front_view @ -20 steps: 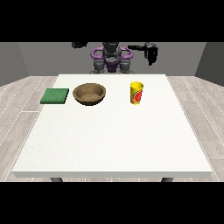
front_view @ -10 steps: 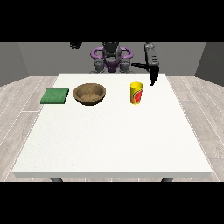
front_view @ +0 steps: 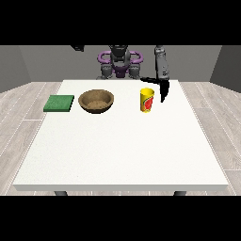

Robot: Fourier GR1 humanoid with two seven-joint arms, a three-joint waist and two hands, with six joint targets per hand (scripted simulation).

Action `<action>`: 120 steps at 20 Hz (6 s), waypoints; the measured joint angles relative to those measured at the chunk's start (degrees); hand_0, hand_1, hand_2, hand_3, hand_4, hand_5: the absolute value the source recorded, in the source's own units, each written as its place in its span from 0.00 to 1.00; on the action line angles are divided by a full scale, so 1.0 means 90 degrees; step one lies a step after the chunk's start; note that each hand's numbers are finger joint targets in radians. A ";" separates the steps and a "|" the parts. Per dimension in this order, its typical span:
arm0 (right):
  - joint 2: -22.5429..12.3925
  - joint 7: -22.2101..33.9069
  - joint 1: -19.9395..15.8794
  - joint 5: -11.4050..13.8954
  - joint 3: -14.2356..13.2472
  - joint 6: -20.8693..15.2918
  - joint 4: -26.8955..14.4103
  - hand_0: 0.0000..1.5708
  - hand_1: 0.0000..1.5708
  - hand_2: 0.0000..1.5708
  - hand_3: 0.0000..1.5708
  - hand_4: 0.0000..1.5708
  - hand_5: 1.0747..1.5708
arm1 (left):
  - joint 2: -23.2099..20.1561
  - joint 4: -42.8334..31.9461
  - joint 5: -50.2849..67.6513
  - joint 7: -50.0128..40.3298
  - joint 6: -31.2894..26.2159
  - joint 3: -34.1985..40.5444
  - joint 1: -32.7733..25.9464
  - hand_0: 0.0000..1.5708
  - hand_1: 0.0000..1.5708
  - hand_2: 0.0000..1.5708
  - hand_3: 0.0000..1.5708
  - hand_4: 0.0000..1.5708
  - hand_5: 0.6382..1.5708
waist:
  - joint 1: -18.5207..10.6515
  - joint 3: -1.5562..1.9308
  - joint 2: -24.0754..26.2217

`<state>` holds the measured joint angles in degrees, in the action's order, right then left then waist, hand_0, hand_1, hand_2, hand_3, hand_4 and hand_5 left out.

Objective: Pick the cup and pour the ball into the bowl, then pick the bowl and place it on the pad

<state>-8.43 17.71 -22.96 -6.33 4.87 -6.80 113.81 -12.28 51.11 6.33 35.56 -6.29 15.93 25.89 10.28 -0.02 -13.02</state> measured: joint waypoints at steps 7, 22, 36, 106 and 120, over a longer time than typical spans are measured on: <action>-0.0273 -0.0047 0.0352 -0.0481 -0.0375 0.0490 0.0588 0.00 0.00 0.00 0.00 0.00 0.99 | -0.0225 -0.1068 0.0062 0.0747 -0.0005 0.0312 0.0357 0.00 0.00 0.00 0.00 0.00 0.85 | 0.0396 -0.0003 -0.0279; -0.0925 0.0392 0.0425 -0.1603 -0.1468 0.1034 0.1498 0.00 0.00 0.00 0.00 0.08 0.98 | -0.0624 -0.2126 -0.0636 0.2177 0.1382 0.0381 0.0613 0.84 0.84 1.00 1.00 0.68 0.90 | 0.0920 0.0020 -0.0694; -0.0954 0.0123 0.0658 -0.1834 -0.1868 0.1409 0.0117 0.00 0.00 0.00 0.00 0.17 0.98 | -0.0230 -0.2094 -0.2606 0.0180 0.3793 -0.1101 0.1559 0.90 0.90 1.00 1.00 0.65 0.98 | 0.0534 0.0013 0.0473; -0.0572 -0.0887 0.1214 -0.1354 -0.2205 0.1214 -0.0972 0.00 0.00 0.00 0.00 0.31 0.99 | 0.0922 0.0123 -0.0639 -0.0452 0.2431 -0.0609 0.1250 0.11 0.11 0.00 0.00 0.00 0.99 | -0.1420 -0.0088 0.0367; -0.0065 -0.1437 0.0823 -0.0697 -0.1780 0.0726 -0.1564 0.00 0.00 0.00 0.00 0.25 0.99 | -0.1582 -0.0243 0.1000 -0.0887 -0.0575 0.0562 0.2243 0.00 0.00 0.00 0.00 0.00 0.94 | -0.1501 0.0002 -0.0698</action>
<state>-9.02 4.78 -15.55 -12.60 -11.15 -0.26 99.74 -26.52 48.92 15.33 27.58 -11.47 20.98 46.08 -3.24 -0.01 -19.31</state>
